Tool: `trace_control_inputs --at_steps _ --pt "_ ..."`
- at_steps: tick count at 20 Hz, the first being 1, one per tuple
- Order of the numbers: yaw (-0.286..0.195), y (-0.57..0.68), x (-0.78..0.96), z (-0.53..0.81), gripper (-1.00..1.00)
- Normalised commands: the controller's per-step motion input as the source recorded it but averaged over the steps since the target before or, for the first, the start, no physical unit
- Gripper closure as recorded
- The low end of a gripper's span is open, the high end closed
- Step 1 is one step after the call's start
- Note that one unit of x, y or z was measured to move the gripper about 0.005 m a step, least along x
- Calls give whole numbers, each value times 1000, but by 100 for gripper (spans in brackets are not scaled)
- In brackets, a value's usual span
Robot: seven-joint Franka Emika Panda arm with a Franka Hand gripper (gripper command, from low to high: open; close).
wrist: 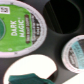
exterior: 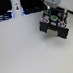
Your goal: Open the kcup holder, insert the kcup into the holder, and close the kcup holder
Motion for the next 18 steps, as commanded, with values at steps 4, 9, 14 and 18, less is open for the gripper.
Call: trace_control_inputs --at_steps 4,9,14,18 --pt "89 -314 380 575 -100" --pt "52 -447 491 454 -100" --pt "43 -463 550 298 -100" --pt "30 -462 591 256 -100"
